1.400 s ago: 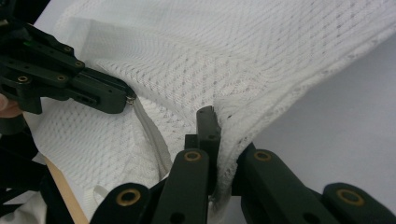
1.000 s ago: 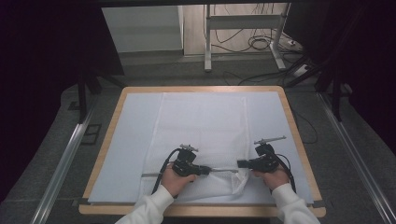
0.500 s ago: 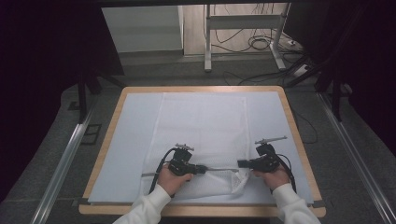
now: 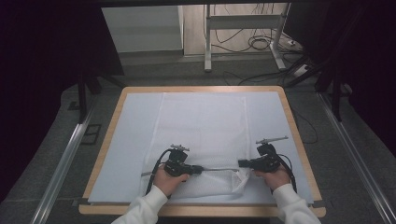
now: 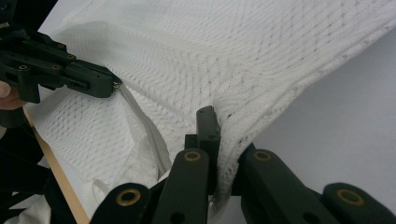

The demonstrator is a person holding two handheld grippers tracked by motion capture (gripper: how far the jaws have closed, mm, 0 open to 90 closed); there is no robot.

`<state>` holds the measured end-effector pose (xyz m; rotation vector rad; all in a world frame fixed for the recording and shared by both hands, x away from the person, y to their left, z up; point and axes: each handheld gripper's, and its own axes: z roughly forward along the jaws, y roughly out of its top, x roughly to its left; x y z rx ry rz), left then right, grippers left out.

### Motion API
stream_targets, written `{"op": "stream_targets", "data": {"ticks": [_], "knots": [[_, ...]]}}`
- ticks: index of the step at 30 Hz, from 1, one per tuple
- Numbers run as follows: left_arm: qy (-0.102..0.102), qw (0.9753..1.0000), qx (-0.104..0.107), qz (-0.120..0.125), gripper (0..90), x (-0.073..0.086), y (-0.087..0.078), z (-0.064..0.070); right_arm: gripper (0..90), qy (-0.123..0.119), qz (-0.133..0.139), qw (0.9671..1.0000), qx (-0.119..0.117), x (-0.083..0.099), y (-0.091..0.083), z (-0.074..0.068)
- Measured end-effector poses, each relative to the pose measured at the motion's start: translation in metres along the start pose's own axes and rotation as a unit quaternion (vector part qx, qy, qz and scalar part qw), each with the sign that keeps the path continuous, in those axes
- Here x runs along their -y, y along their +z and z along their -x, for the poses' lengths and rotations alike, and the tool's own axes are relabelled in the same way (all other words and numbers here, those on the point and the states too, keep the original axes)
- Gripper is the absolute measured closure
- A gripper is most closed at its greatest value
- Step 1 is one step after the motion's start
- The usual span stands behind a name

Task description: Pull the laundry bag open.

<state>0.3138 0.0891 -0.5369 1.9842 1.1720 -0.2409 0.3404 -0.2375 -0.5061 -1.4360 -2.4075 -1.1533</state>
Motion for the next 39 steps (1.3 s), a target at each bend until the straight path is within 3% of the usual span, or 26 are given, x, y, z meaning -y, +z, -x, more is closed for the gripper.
{"op": "stream_targets", "data": {"ticks": [18, 22, 26, 39], "knots": [[-0.007, 1.0000, -0.003, 0.004, 86.9, 0.007, -0.011, -0.007, 88.5, 0.003, 0.002, 1.0000, 0.001, 0.001, -0.001, 0.001], [-0.003, 0.9997, -0.024, 0.006, 87.0, 0.009, -0.014, -0.009, 88.5, 0.004, 0.005, 0.9999, 0.010, 0.001, -0.003, 0.002], [-0.018, 0.9997, -0.015, 0.012, 87.0, 0.013, -0.022, -0.015, 88.5, 0.011, 0.010, 0.9999, 0.008, 0.002, -0.007, 0.007], [-0.022, 0.9995, -0.019, 0.014, 86.9, 0.017, -0.029, -0.020, 88.5, 0.009, 0.011, 0.9999, 0.008, 0.002, -0.007, 0.007]]}}
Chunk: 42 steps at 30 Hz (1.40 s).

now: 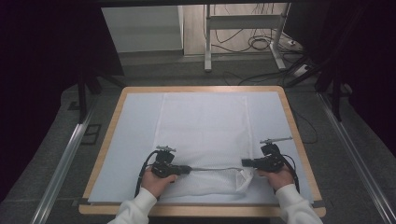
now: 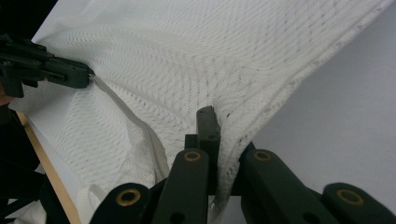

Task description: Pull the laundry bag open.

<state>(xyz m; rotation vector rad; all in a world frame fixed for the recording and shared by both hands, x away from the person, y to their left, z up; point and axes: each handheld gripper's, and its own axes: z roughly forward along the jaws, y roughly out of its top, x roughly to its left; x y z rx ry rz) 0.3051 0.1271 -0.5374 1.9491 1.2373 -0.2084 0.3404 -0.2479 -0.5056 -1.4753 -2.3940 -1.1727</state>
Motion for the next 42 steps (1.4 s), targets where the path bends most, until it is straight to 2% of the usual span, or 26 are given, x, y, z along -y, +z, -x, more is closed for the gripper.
{"op": "stream_targets", "data": {"ticks": [11, 14, 19, 42], "knots": [[-0.003, 1.0000, -0.002, 0.002, 86.9, 0.002, -0.005, -0.003, 88.5, -0.002, -0.002, 1.0000, 0.000, 0.000, 0.001, 0.000], [-0.008, 0.9999, -0.005, 0.006, 86.9, 0.004, -0.009, -0.006, 88.4, -0.002, -0.001, 1.0000, -0.001, 0.000, 0.000, 0.000], [-0.003, 0.9999, -0.015, 0.007, 86.9, 0.007, -0.012, -0.007, 88.4, -0.003, -0.002, 1.0000, 0.000, 0.000, 0.001, 0.000], [-0.023, 0.9991, -0.028, 0.022, 86.9, 0.015, -0.035, -0.027, 88.4, -0.004, -0.003, 1.0000, 0.002, 0.001, 0.002, -0.001]]}}
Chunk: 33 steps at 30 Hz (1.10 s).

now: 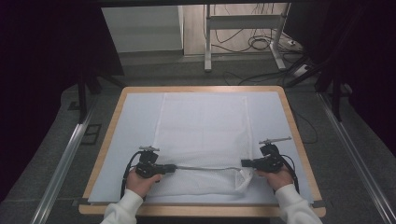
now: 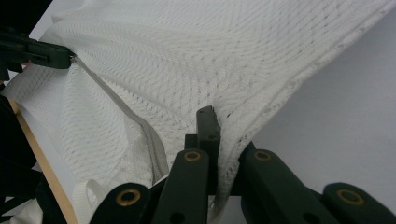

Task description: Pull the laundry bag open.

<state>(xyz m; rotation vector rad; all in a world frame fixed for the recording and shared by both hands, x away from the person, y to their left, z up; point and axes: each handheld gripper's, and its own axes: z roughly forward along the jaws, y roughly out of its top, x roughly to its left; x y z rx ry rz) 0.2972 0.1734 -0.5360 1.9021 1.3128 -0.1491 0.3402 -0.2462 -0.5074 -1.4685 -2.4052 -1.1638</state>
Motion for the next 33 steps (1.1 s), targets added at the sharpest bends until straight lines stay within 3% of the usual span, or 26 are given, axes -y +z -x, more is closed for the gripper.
{"op": "stream_targets", "data": {"ticks": [33], "knots": [[-0.015, 0.9996, -0.017, 0.014, 86.9, 0.008, -0.023, -0.019, 88.4, -0.002, -0.002, 1.0000, 0.004, 0.001, 0.001, 0.001]]}}
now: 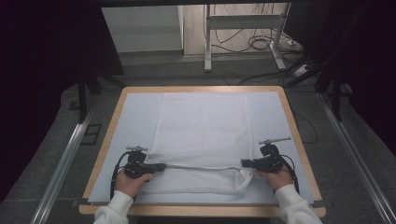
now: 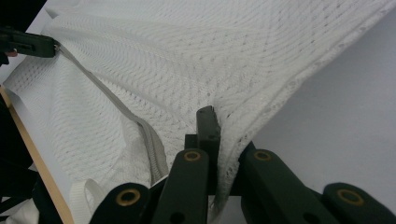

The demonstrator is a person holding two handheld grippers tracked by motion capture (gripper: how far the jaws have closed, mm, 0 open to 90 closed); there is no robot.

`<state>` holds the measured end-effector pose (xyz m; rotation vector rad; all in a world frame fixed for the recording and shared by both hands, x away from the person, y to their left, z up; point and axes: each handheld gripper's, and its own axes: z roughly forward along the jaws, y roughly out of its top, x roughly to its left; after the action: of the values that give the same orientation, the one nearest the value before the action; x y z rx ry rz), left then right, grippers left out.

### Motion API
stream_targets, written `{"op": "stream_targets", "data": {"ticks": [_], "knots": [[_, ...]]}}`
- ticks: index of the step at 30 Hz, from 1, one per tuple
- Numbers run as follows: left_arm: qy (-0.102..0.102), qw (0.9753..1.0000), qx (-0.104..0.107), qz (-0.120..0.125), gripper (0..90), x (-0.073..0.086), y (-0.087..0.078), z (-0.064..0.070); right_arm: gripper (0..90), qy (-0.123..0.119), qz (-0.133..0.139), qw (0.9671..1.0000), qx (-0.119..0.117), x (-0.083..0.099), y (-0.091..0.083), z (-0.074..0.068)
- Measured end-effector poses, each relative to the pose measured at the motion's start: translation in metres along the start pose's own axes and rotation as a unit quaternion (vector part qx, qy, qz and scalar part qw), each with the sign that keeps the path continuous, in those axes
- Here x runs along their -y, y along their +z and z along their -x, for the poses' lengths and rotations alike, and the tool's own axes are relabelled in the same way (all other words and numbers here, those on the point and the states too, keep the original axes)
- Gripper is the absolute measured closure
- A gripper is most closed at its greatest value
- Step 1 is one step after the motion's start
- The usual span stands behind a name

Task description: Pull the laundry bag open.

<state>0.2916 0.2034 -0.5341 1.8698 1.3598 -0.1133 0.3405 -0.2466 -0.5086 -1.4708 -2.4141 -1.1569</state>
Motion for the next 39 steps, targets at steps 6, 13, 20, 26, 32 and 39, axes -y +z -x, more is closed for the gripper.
{"op": "stream_targets", "data": {"ticks": [6, 13, 20, 26, 32, 39], "knots": [[-0.002, 1.0000, 0.001, 0.002, 86.9, 0.000, -0.002, -0.002, 88.4, -0.001, 0.000, 1.0000, 0.002, 0.000, 0.000, 0.000], [-0.010, 0.9999, -0.001, 0.007, 86.8, 0.003, -0.006, -0.006, 88.4, -0.002, -0.001, 1.0000, 0.002, 0.000, 0.000, 0.000], [-0.010, 0.9999, -0.004, 0.008, 86.9, 0.004, -0.009, -0.009, 88.4, -0.001, -0.001, 1.0000, 0.001, 0.000, 0.000, 0.000], [-0.009, 0.9999, -0.011, 0.007, 86.8, 0.006, -0.013, -0.012, 88.4, -0.002, -0.001, 1.0000, 0.002, 0.000, 0.000, 0.000], [-0.011, 0.9998, -0.015, 0.012, 86.8, 0.006, -0.017, -0.014, 88.4, -0.003, -0.001, 1.0000, 0.002, 0.000, 0.000, 0.000], [-0.018, 0.9996, -0.017, 0.017, 86.8, 0.008, -0.021, -0.018, 88.4, -0.003, -0.002, 1.0000, 0.001, 0.000, 0.000, 0.001]]}}
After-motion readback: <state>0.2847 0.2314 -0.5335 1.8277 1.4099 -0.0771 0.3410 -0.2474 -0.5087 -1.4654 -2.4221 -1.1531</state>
